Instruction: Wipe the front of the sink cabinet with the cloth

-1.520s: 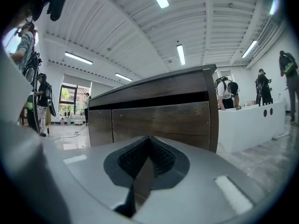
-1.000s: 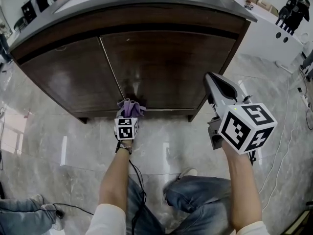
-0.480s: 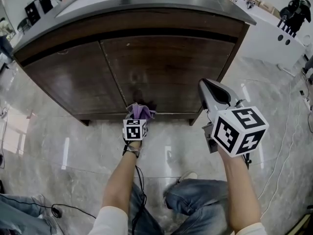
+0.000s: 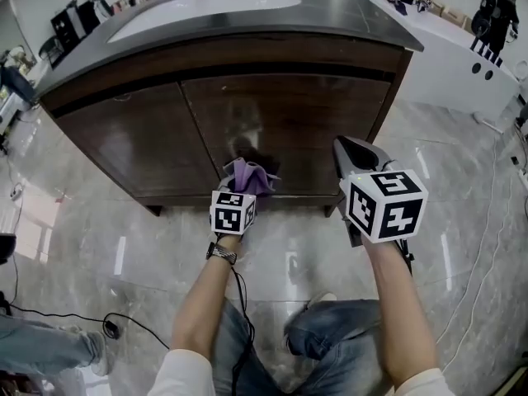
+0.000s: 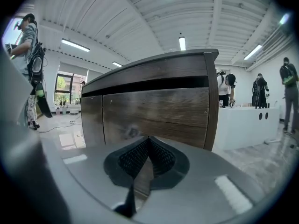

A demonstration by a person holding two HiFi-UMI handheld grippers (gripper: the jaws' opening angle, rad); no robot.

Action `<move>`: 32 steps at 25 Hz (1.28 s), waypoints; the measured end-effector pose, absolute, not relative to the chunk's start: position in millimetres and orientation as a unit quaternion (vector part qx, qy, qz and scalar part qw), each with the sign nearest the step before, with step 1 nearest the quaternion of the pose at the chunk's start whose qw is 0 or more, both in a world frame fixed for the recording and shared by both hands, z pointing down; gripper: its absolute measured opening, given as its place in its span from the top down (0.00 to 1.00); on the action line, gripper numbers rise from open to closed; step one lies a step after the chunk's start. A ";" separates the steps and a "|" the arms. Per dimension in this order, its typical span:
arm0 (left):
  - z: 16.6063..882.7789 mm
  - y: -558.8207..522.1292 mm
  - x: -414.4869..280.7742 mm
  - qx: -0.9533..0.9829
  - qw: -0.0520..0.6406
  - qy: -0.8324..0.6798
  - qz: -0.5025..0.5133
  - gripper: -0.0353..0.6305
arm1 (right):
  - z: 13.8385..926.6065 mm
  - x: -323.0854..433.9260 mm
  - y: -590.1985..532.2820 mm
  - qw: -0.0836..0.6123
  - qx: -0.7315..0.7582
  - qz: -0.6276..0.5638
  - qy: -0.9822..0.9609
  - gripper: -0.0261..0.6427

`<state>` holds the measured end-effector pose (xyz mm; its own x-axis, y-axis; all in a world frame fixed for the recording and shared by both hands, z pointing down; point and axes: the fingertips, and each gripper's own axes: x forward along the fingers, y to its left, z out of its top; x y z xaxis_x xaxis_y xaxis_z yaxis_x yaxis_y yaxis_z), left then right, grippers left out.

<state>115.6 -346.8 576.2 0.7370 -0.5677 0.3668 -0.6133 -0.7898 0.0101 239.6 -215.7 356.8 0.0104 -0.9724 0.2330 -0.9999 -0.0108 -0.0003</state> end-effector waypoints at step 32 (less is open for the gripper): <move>279.4 -278.4 211.1 0.949 -0.140 -0.276 -0.058 0.87 | 320.1 279.1 -164.5 0.008 0.741 0.115 -0.661 0.95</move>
<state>211.1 -278.4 279.4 0.8405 -0.5085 -0.1871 -0.5408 -0.8082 -0.2331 279.1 -164.5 320.1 0.0985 -0.9785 0.1811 -0.9823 -0.1247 -0.1399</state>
